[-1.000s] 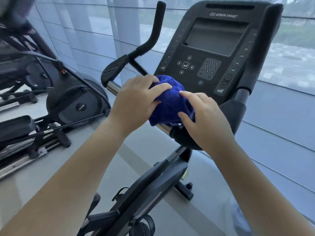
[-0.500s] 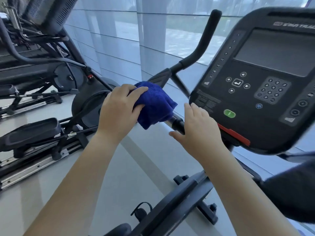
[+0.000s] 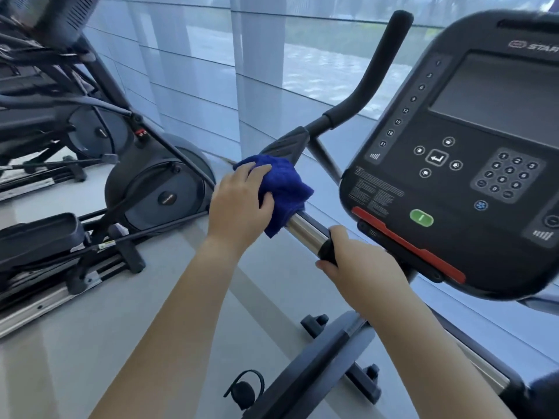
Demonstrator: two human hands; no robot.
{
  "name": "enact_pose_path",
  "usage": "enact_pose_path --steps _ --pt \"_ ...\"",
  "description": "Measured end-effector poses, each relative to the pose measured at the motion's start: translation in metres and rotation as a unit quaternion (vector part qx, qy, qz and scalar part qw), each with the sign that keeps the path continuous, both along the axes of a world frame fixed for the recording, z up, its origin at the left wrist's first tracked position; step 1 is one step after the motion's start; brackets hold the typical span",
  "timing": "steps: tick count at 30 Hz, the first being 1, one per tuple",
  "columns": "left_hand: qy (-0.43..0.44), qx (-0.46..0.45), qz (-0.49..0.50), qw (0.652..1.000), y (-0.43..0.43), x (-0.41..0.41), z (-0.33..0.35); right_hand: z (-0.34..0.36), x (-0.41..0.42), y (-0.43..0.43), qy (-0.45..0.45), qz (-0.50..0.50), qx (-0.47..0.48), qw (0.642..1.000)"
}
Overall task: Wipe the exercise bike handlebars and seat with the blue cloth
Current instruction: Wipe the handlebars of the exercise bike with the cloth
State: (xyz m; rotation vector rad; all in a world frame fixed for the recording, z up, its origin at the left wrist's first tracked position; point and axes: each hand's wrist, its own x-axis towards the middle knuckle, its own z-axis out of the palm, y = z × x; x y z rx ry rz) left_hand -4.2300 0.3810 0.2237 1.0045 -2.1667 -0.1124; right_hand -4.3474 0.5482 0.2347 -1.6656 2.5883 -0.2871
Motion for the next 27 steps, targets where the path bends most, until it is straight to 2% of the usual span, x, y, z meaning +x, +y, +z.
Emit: enact_pose_path --steps 4,13,16,20,22,25,27 --pt "-0.031 0.056 0.012 0.998 0.000 -0.001 0.016 0.001 0.003 0.001 -0.022 0.005 -0.012 1.000" --pt "-0.097 0.053 0.012 0.994 -0.020 -0.003 0.023 0.002 0.009 -0.043 -0.005 0.024 -0.025 0.999" --pt "-0.072 0.046 0.013 0.996 -0.031 -0.001 0.029 -0.001 0.008 -0.042 -0.022 0.020 -0.041 0.999" --pt "0.016 -0.008 0.024 1.000 -0.034 0.003 0.043 0.000 0.009 -0.043 -0.023 0.022 -0.043 0.999" --pt "0.019 -0.016 -0.003 1.000 -0.037 0.003 0.046 -0.001 0.009 -0.043 -0.025 0.021 -0.041 0.999" --pt "-0.098 0.044 -0.066 0.992 -0.043 -0.003 0.031 -0.002 0.008 -0.042 -0.023 0.023 -0.049 0.998" --pt "-0.122 0.152 -0.088 0.977 -0.042 -0.004 0.024 -0.002 0.009 -0.042 -0.021 0.024 -0.052 0.998"
